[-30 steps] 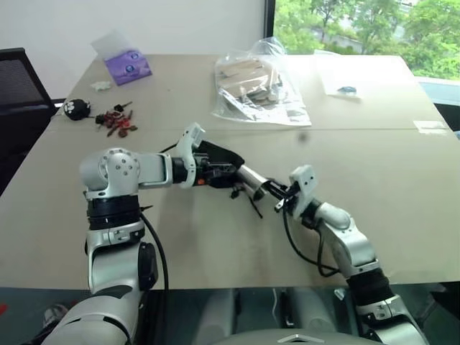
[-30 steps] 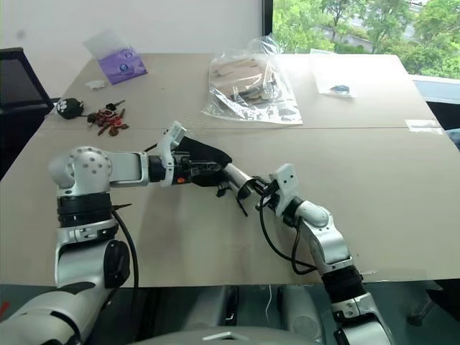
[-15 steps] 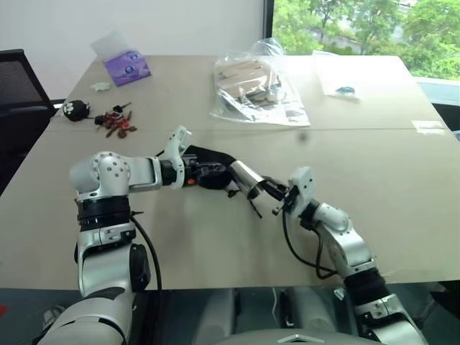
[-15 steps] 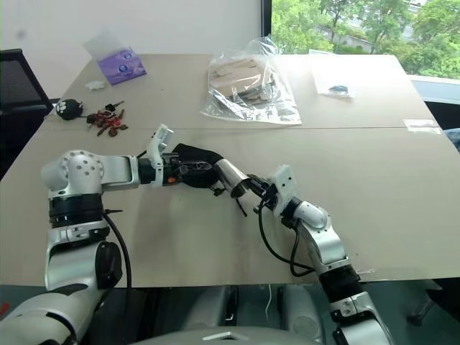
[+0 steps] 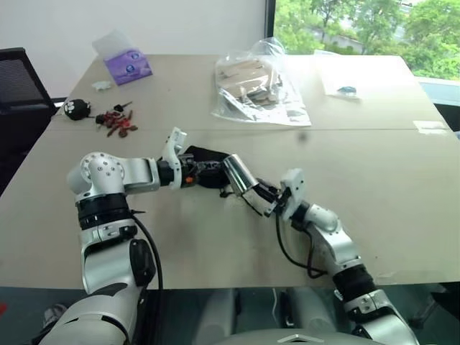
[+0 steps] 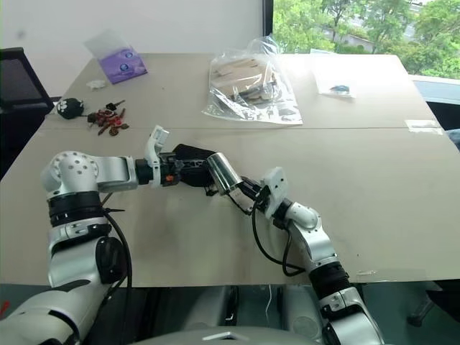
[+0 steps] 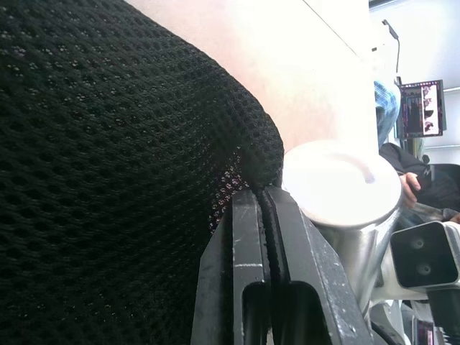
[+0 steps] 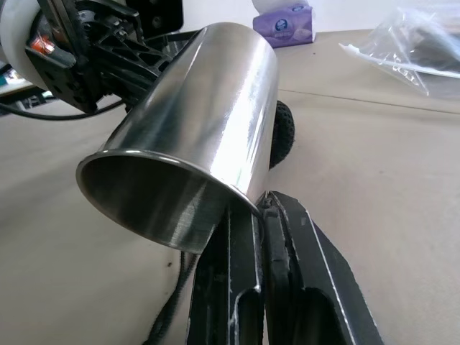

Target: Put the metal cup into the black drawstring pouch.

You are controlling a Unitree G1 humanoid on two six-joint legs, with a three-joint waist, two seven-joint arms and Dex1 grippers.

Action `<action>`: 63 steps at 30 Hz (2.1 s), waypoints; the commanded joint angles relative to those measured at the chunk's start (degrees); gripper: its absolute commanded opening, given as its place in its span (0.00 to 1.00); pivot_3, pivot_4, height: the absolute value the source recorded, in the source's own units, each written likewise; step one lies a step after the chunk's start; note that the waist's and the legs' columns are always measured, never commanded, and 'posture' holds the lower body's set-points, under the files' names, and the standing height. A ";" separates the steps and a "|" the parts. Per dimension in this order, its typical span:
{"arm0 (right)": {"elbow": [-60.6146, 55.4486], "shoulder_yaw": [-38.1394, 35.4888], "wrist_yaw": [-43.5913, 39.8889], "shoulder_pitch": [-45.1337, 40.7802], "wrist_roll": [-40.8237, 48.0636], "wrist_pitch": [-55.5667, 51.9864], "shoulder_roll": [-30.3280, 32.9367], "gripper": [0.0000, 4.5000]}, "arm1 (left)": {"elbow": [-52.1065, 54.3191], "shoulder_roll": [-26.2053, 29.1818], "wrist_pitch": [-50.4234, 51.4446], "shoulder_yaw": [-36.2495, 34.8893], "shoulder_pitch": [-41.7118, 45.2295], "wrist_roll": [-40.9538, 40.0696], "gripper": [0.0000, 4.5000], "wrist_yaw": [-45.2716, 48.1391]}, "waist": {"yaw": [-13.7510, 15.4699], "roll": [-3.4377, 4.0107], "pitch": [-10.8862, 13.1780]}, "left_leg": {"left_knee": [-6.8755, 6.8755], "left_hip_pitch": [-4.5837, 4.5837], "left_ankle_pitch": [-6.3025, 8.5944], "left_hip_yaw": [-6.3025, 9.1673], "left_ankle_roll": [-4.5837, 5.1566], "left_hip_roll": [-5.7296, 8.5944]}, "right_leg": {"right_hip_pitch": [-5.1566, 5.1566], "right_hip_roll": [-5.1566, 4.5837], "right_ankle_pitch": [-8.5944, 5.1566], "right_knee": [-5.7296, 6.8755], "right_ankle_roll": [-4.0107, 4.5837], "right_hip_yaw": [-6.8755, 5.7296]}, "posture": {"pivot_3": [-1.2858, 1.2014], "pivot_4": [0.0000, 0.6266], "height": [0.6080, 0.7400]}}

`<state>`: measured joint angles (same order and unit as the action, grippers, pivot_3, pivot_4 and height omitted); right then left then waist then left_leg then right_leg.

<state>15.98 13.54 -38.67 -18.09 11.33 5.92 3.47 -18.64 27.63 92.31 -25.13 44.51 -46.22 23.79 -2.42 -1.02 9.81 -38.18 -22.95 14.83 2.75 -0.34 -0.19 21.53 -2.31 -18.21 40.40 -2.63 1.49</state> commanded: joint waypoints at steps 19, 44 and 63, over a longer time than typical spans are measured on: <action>4.92 6.49 -2.81 -8.42 -13.91 -0.76 8.25 0.00 | 7.45 1.79 0.19 2.83 -2.14 -9.65 0.00 -0.39 | -0.02 -0.07 -0.05 | -0.03 0.07 -0.01 0.01 -0.02 0.00 | -0.07 -0.24 0.00 0.02 0.00 -0.02 | 0.52 0.24 1.00; -1.20 -5.60 5.00 -22.85 2.85 -38.61 -7.71 0.00 | 22.38 -5.94 0.19 1.93 -3.18 -14.85 0.00 -2.17 | 0.00 -0.09 0.06 | 0.12 -0.09 -0.13 0.06 -0.22 -0.12 | 0.21 -0.05 0.12 0.05 0.21 -0.04 | 0.52 0.24 1.00; 13.95 2.72 11.77 -27.72 -12.42 -15.31 -6.37 0.00 | 22.13 -10.14 0.19 -0.27 -1.88 -22.26 0.00 -6.79 | 0.15 -0.18 0.15 | 0.83 -0.20 -0.24 0.26 -0.42 -0.22 | 0.27 -0.04 0.14 -0.57 0.24 -0.14 | 0.52 0.24 1.00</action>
<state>29.67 11.01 -27.12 -44.40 5.75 -14.11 -4.24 2.75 19.67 90.84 -25.65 40.62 -62.32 15.34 -2.27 -1.20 9.96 -37.38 -23.17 14.58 3.04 -0.76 -0.32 21.80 -2.37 -18.07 39.84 -2.40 1.32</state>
